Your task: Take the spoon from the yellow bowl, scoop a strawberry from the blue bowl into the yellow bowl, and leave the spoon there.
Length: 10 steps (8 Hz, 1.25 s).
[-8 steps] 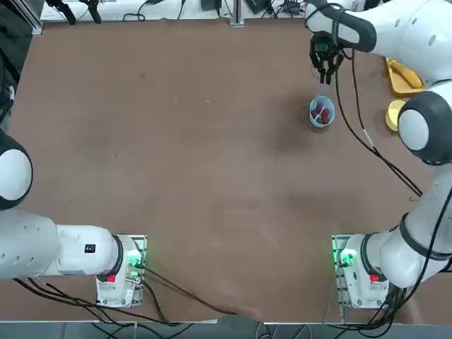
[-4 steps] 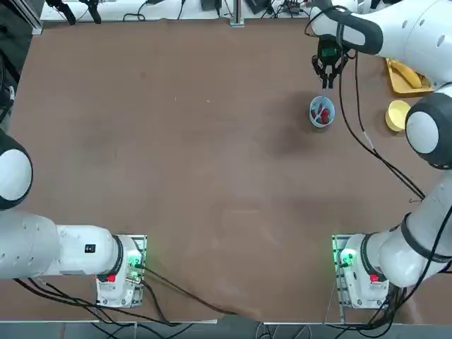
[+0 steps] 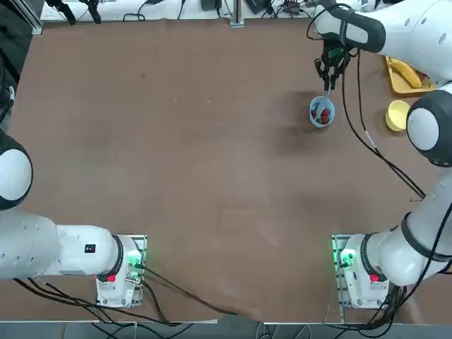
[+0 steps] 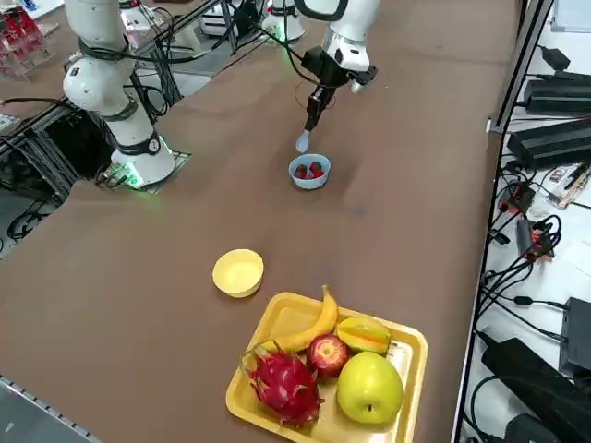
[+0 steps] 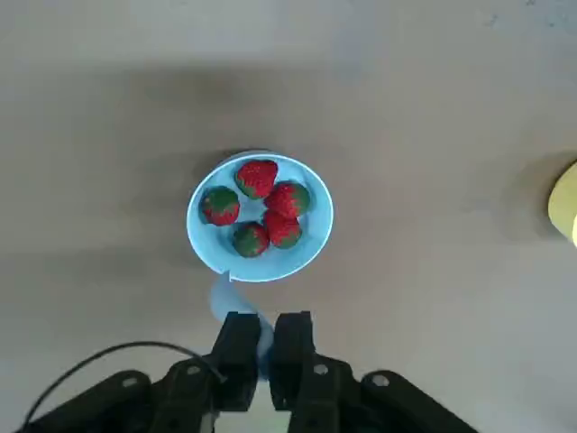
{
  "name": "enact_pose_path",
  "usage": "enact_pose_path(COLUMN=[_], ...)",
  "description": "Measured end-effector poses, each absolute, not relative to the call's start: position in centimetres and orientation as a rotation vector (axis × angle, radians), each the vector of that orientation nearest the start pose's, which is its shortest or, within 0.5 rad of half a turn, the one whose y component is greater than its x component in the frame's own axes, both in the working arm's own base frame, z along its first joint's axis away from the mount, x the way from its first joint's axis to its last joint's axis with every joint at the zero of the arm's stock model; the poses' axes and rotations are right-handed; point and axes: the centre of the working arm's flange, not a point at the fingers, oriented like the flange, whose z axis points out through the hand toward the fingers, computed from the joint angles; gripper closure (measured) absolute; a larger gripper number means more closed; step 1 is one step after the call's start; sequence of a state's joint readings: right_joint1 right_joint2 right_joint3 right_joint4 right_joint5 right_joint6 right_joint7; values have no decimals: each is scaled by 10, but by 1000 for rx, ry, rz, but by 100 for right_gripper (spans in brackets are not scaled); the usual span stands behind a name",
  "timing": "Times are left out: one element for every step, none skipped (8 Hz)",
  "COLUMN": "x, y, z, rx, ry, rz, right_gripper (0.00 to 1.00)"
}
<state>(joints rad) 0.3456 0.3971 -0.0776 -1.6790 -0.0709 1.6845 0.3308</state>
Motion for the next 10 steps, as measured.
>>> enact_pose_path(x=[596, 598, 601, 603, 604, 605, 606, 606, 606, 606], y=[160, 160, 161, 162, 163, 163, 163, 163, 163, 163], z=[344, 341, 337, 332, 329, 327, 326, 326, 325, 321], rx=[-3298, -3297, -3297, -3297, -3297, -3296, -3295, -3294, -3294, -3293], ry=[57, 48, 42, 39, 35, 28, 20, 17, 16, 9], rz=[565, 544, 524, 507, 501, 497, 493, 493, 495, 502], right_gripper=[89, 89, 89, 89, 89, 89, 89, 89, 89, 89])
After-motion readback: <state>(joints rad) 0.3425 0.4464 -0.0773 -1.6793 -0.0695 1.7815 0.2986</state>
